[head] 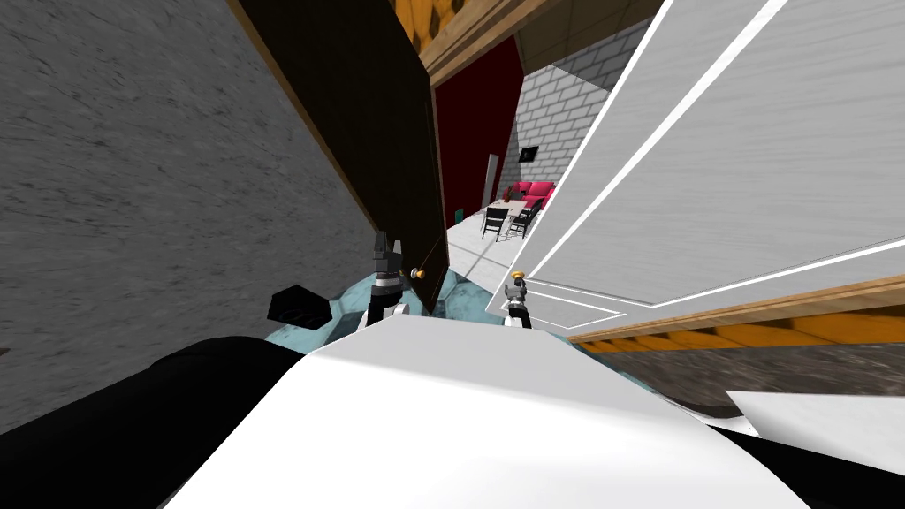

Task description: Pull the door open

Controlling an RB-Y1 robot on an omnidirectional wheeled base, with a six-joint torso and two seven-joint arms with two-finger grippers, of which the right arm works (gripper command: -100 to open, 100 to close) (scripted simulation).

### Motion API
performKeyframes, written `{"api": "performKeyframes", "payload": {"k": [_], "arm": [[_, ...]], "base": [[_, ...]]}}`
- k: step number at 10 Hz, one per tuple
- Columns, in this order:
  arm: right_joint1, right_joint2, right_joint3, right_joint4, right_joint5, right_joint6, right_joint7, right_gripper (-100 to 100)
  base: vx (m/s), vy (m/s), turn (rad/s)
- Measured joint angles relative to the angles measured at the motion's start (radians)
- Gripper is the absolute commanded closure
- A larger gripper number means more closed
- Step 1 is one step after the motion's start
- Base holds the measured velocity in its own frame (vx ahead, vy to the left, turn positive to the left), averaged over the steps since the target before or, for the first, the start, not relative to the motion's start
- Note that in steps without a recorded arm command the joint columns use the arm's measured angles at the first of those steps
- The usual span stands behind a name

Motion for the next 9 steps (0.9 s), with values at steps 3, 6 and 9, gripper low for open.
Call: {"api": "performKeyframes", "payload": {"k": [3, 6, 9], "arm": [[0.003, -0.002, 0.011, -0.007, -0.026, -0.002, -0.068, -100], [0.009, -0.005, 0.027, -0.018, -0.063, -0.004, -0.144, -100], [0.016, -0.008, 0.043, -0.031, -0.102, -0.007, -0.224, -100]], "base": [[-0.052, -0.014, 0.047], [-0.065, -0.02, 0.059], [-0.07, -0.018, 0.056]]}}
